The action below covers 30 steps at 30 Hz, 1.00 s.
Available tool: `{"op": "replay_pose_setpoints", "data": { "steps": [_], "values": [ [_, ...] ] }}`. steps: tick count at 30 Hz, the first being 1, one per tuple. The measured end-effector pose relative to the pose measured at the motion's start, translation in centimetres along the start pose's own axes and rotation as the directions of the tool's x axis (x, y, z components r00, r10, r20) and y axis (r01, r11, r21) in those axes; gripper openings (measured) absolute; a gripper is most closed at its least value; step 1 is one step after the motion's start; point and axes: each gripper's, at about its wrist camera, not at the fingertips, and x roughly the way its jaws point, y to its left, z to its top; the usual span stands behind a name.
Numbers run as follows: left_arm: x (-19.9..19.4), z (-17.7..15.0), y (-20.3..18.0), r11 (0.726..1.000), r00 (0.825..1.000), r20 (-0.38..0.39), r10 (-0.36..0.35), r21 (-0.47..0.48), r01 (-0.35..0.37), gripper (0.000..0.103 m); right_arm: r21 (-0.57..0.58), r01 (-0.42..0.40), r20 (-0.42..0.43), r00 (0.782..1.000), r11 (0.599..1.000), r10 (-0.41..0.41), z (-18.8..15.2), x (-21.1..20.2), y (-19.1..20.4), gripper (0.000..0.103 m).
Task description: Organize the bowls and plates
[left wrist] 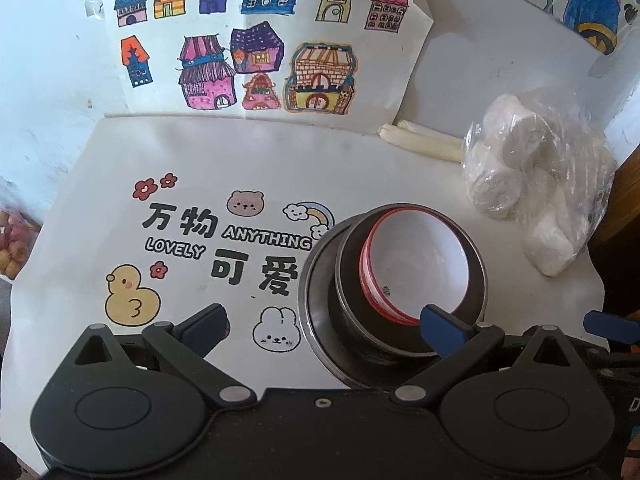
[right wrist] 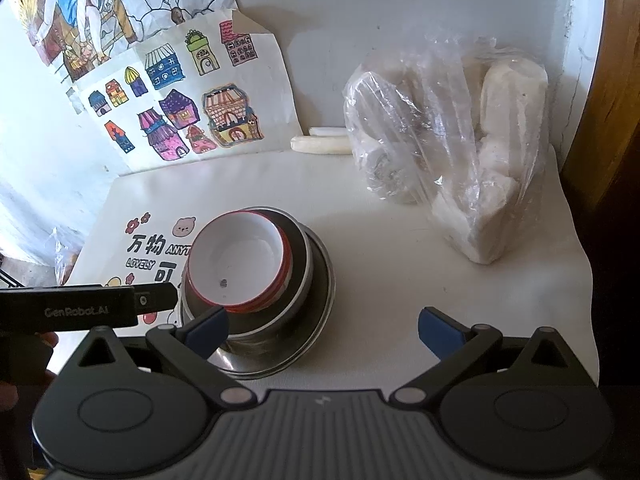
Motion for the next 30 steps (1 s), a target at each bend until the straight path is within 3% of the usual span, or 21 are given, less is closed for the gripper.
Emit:
{"op": "replay_pose_setpoints", "data": {
  "steps": [11, 18, 30],
  "values": [
    [-0.7, -0.1, 1.5, 1.000, 0.999, 0.034, -0.006, 0.013, 0.005, 0.102, -0.014, 0.012, 0.006, 1.000, 1.000, -0.012, 0.4, 0.0, 1.4, 0.103],
    [-1.4, 0.0, 2.7, 0.998, 0.996, 0.070, -0.048, 0.052, 0.044, 0.102, -0.001, 0.055, 0.030, 0.998, 0.998, -0.055, 0.2, -0.8, 2.7, 0.103],
    [-3.5, 0.0, 5.2, 0.961, 0.977, 0.114, -0.179, 0.232, 0.149, 0.102, 0.137, 0.172, 0.120, 0.975, 0.975, -0.189, -2.4, -4.2, 6.5, 0.103]
  ]
}}
